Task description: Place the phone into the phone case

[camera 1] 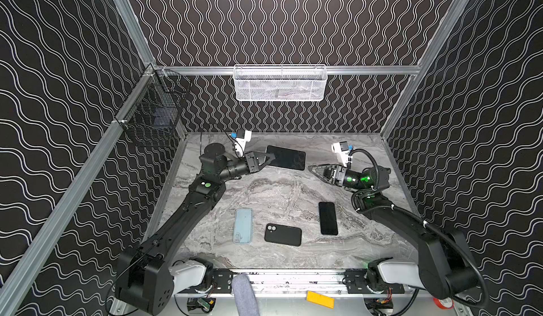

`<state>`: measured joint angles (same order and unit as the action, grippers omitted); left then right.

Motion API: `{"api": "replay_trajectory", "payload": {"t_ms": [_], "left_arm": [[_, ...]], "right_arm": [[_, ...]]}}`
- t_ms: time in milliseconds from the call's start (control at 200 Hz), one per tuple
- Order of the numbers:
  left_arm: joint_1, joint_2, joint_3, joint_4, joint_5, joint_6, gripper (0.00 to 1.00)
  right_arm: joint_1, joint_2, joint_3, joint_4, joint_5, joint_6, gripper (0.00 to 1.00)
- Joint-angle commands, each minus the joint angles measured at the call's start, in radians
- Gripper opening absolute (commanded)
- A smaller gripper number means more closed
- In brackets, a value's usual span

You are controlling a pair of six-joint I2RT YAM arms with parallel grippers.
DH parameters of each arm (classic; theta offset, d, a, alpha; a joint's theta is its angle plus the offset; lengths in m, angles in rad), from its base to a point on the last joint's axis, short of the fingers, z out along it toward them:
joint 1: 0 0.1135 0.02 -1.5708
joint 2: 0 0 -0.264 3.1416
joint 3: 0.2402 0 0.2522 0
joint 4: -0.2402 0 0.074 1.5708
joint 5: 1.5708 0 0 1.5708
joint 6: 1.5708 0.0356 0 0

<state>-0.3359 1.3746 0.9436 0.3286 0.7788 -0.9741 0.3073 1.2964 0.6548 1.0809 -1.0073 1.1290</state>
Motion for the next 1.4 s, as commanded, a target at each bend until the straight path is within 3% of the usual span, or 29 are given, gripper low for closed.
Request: {"api": "replay_trajectory", "payload": {"t_ms": [0, 420, 681, 1126, 1396], "left_arm": [[-0.002, 0.01, -0.005, 0.202, -0.094, -0.108, 0.0], [-0.105, 0.03, 0.011, 0.256, -0.175, -0.142, 0.0], [-0.152, 0.05, 0.007, 0.295, -0.204, -0.154, 0.0], [-0.18, 0.053, -0.018, 0.328, -0.246, -0.139, 0.0], [-0.199, 0.05, -0.011, 0.3, -0.225, -0.093, 0.0]], "right_arm": [[0.034, -0.025, 0.001, -0.093, 0.111, -0.054, 0.72], [0.124, 0.043, 0.002, 0.137, 0.295, 0.097, 0.65], [0.16, 0.126, 0.037, 0.287, 0.352, 0.176, 0.5], [0.18, 0.081, 0.051, 0.223, 0.434, 0.105, 0.18], [0.179, 0.068, 0.049, 0.223, 0.469, 0.086, 0.07]]}}
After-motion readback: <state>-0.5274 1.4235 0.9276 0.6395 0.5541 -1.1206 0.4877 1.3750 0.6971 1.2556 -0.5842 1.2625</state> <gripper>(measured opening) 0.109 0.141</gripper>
